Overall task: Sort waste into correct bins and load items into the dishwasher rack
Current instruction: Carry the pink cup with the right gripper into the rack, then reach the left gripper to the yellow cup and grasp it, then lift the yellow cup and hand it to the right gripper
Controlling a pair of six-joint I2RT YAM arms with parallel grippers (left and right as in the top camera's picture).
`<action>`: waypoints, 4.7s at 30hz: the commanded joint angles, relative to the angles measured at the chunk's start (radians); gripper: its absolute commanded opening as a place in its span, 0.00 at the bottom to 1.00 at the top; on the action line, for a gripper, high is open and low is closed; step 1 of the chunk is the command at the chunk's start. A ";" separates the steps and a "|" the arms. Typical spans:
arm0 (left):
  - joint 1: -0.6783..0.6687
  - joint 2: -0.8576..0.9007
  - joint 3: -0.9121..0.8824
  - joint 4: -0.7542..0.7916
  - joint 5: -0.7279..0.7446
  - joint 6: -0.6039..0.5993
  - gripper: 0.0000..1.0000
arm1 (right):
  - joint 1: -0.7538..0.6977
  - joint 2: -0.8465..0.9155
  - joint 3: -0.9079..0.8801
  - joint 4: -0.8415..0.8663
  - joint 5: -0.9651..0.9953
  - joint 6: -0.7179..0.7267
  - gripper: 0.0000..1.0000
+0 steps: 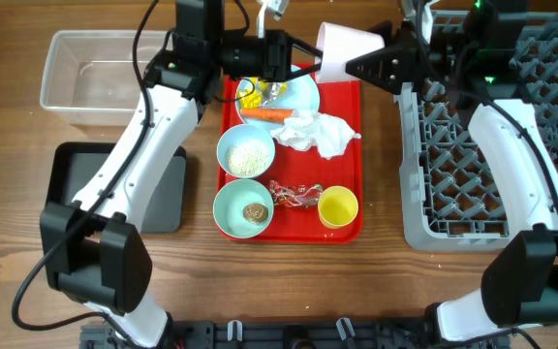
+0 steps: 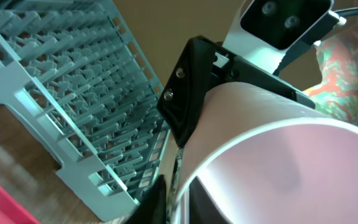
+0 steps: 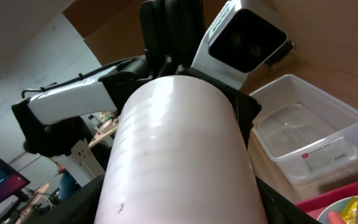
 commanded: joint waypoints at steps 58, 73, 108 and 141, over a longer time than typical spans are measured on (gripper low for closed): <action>0.026 0.002 0.005 -0.534 -0.993 0.049 0.64 | -0.597 -0.137 -0.016 -1.442 1.564 -0.158 0.47; 0.026 0.003 0.002 -0.579 -1.017 0.049 0.66 | -0.597 -0.120 -0.153 -1.378 1.588 -0.116 0.57; -0.465 0.235 0.002 -0.904 -1.076 0.534 0.35 | -0.293 -0.240 0.143 -1.352 1.385 -0.240 0.91; 0.069 0.014 0.193 -0.731 0.089 0.490 0.04 | 0.066 -0.153 -0.063 -0.376 0.175 -0.188 1.00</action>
